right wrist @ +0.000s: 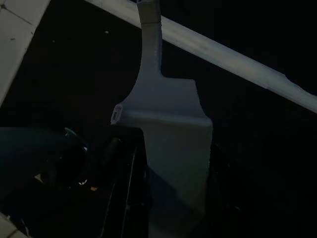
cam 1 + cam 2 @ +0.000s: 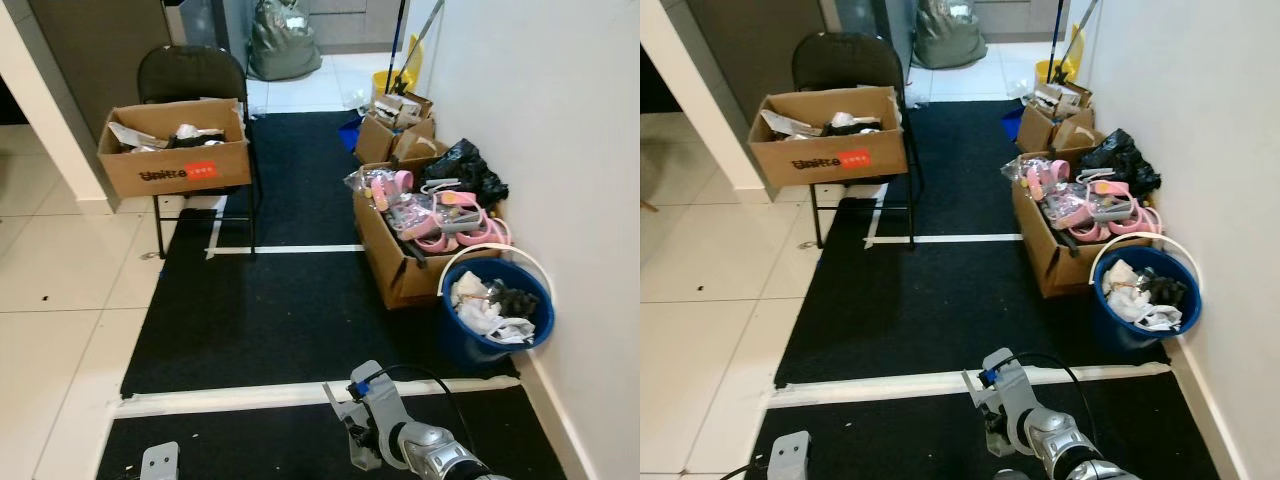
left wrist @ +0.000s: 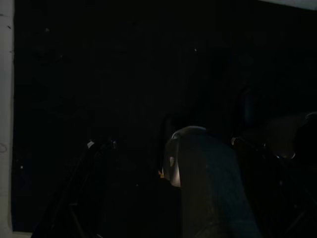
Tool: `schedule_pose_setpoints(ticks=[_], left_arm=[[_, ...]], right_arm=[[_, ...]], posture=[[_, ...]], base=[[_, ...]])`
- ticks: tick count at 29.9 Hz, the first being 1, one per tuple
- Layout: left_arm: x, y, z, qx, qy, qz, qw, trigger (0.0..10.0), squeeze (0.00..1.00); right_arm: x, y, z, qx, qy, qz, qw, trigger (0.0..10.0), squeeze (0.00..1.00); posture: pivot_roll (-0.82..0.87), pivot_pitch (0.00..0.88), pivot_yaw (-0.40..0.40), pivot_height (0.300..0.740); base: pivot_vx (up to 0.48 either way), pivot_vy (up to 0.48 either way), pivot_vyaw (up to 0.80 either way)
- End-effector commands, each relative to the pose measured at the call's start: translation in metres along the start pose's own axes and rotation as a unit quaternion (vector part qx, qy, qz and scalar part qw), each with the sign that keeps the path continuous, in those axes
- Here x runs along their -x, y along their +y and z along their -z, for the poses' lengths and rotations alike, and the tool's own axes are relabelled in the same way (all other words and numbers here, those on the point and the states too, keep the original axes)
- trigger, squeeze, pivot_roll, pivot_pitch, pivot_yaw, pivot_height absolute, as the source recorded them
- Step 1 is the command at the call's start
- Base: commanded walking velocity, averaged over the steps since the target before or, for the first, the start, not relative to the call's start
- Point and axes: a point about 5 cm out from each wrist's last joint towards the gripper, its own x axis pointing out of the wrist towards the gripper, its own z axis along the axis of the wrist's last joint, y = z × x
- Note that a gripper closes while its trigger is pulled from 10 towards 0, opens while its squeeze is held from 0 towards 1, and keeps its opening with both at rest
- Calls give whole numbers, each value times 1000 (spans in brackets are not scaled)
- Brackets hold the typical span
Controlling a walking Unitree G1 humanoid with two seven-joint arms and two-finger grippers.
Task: Picking trash to rubbish bin
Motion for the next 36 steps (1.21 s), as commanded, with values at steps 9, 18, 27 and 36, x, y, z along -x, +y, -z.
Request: schedule_pose_setpoints(ticks=[9,18,27,36], left_arm=[[2,4,9,-8,16,-1,1000,10000,0],[2,5,8,-16,16,1,1000,10000,0],[2,5,8,-20,17,3,1000,10000,0],[2,4,9,-22,20,7,1000,10000,0]], right_arm=[[-1,5,2,-2,0,-11,1000,10000,0],[-1,5,3,-8,-1,-6,1000,10000,0],[-1,4,4,-9,-1,-5,1000,10000,0],[0,4,5,-10,-3,-1,1000,10000,0]], posture=[[-20,60,42,740],[-22,59,45,740],[-21,56,43,740],[-21,54,41,740]], base=[[315,0,0],[315,0,0],[325,0,0],[382,0,0]])
